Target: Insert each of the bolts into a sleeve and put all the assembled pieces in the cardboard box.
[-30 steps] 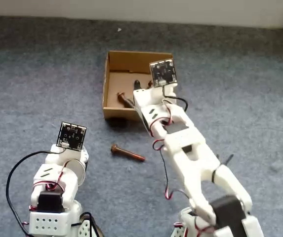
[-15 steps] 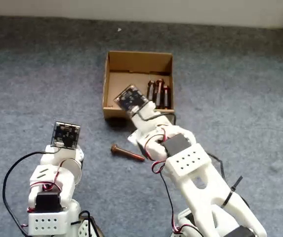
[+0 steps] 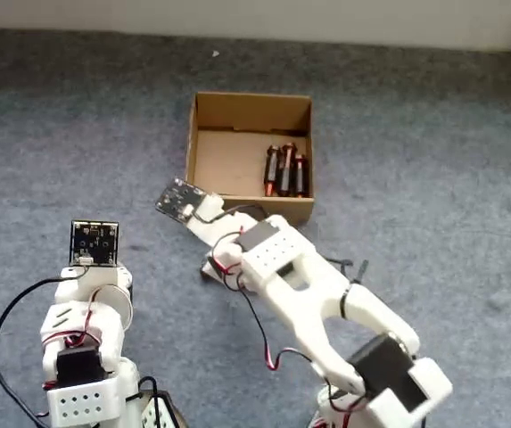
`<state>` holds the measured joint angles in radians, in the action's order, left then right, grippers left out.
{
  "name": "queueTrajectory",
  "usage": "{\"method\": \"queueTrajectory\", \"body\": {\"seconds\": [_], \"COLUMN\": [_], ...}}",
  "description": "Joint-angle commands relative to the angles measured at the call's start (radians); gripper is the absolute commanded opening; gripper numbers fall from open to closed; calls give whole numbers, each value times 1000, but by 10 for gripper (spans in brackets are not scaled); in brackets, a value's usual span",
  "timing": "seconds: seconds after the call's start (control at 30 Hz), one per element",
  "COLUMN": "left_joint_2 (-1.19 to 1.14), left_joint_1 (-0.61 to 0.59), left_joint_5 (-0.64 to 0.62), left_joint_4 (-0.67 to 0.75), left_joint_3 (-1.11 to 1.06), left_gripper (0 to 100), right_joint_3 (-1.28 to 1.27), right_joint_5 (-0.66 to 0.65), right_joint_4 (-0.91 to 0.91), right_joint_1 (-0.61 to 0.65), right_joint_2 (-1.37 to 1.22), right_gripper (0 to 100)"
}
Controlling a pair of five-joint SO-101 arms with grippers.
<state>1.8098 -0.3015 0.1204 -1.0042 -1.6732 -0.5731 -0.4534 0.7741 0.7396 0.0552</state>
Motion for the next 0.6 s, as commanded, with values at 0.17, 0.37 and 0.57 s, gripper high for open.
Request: {"method": "queueTrajectory", "body": {"seconds": [0.17, 0.37, 0.57], "left_joint_2": [7, 7, 7], "left_joint_1": [-10, -8, -5], "left_joint_5": [6, 6, 6], "left_joint_4": [20, 20, 20], "left_joint_3": [12, 12, 12], "left_gripper": [7, 7, 7], "right_joint_3": [197, 295, 400], "right_joint_5": [-37, -109, -109], "right_joint_4": [2, 2, 2], "right_joint_1": [10, 10, 5], "right_joint_2": [-94, -260, -378], "right_gripper": [180, 180, 180]}}
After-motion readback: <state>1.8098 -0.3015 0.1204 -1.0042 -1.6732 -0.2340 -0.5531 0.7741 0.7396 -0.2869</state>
